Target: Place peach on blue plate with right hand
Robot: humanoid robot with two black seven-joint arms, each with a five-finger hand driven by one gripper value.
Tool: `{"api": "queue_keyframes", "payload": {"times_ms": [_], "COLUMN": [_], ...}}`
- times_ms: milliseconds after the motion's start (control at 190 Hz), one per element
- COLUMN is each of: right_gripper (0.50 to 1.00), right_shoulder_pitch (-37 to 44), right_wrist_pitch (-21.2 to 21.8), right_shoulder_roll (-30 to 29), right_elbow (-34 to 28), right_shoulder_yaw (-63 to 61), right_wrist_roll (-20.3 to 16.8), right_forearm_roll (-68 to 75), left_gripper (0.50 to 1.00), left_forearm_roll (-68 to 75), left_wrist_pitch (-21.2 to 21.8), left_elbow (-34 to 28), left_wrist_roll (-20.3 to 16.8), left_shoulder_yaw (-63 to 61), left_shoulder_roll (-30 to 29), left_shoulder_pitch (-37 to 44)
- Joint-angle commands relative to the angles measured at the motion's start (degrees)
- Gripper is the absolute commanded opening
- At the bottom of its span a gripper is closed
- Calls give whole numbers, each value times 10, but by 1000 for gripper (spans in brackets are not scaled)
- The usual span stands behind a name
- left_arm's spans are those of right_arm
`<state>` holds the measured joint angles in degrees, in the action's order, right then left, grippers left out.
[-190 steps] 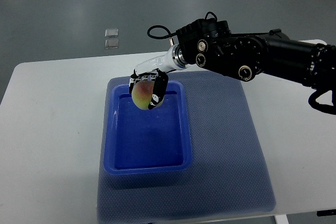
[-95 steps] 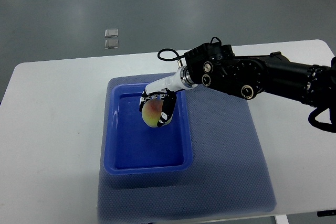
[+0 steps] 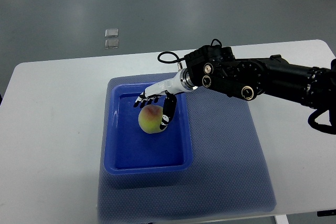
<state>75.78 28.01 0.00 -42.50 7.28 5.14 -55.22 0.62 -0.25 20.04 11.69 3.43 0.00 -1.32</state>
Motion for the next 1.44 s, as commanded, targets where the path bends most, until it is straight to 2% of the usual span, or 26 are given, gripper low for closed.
{"api": "queue_keyframes", "payload": {"times_ms": [0,184,400,405,489,595,779,874,926,932,984,1100,1437], "right_gripper": [930,930,932,930,932,932,930,932,932,930,930,932,932], "right_shoulder_pitch": [11,42,37,22,-43,-137,-263,-292,-292,-297,-300,-309,-335], "right_wrist_pitch": [-1,1,-7,-16,-80,-138,-155,-155,-155,-155,-154,-154,-148], "right_shoulder_roll": [0,0,12,37,72,79,76,76,76,74,61,43,33], "right_elbow": [0,0,-1,1,1,1,6,22,22,37,54,78,79], "right_shoulder_yaw": [-3,-96,-199,-249,-357,-503,-660,-674,-674,-670,-669,-670,-679], "right_wrist_roll": [0,0,1,3,15,38,36,35,35,34,34,35,42], "right_forearm_roll": [0,9,49,68,100,154,324,443,443,496,529,545,547], "left_gripper": [1000,1000,1000,1000,1000,1000,1000,1000,1000,1000,1000,1000,1000], "left_forearm_roll": [0,0,0,0,0,0,0,0,0,1,1,0,0], "left_wrist_pitch": [0,0,1,1,1,1,1,1,1,1,1,2,2], "left_elbow": [0,0,-1,0,0,1,1,1,1,1,2,0,3], "left_wrist_roll": [0,0,0,0,0,0,0,1,1,1,1,1,1], "left_shoulder_yaw": [0,0,0,0,0,0,1,0,0,0,0,0,0], "left_shoulder_roll": [0,0,0,0,0,0,0,0,0,0,0,0,0], "left_shoulder_pitch": [0,0,0,0,0,0,0,0,0,0,0,0,0]}}
